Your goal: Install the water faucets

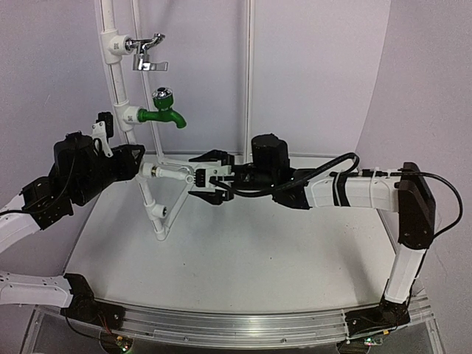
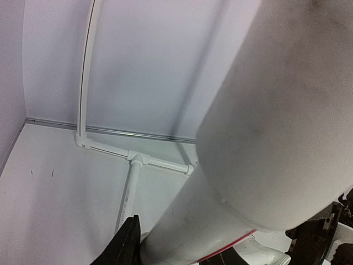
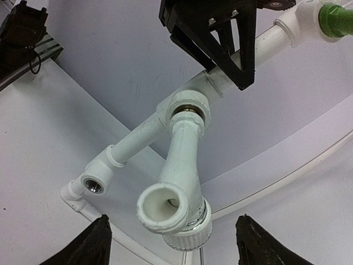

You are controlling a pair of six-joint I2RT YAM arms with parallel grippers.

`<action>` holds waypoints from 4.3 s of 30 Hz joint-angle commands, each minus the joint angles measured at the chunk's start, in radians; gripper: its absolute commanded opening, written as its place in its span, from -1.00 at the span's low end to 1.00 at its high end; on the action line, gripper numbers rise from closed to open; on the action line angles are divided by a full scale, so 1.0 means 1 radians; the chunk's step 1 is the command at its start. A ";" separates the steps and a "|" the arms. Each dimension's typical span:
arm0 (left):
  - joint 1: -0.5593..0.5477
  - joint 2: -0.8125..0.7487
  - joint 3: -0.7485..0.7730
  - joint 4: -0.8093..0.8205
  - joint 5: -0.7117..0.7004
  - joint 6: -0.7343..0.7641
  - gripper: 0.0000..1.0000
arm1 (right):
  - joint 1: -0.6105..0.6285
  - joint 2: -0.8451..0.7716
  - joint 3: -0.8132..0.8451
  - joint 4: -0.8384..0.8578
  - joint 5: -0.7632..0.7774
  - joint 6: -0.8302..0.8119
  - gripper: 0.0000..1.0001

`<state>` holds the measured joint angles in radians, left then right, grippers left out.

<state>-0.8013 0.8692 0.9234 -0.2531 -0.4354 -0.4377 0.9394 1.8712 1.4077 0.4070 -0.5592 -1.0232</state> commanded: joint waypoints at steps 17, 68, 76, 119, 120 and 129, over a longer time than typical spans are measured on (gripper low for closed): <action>-0.018 0.017 0.026 -0.054 0.166 -0.127 -1.00 | 0.005 0.091 0.108 0.161 -0.079 0.177 -0.39; -0.016 -0.007 -0.035 -0.043 0.091 -0.110 -1.00 | 0.006 0.115 -0.050 0.689 0.065 2.582 0.50; -0.016 -0.009 -0.026 -0.043 0.098 -0.102 -1.00 | -0.062 -0.088 -0.285 0.530 0.036 2.135 0.96; -0.015 0.016 -0.008 -0.043 0.157 -0.112 -1.00 | 0.072 0.002 0.030 0.095 0.135 -0.404 0.57; -0.016 0.016 -0.008 -0.043 0.157 -0.112 -1.00 | 0.072 0.012 0.038 0.096 0.135 -0.403 0.55; -0.015 0.019 -0.008 -0.041 0.166 -0.114 -1.00 | 0.094 0.057 0.088 0.103 0.123 -0.246 0.16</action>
<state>-0.7902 0.8654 0.9195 -0.2584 -0.4480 -0.4145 1.0157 1.9167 1.4445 0.4633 -0.4335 -1.3822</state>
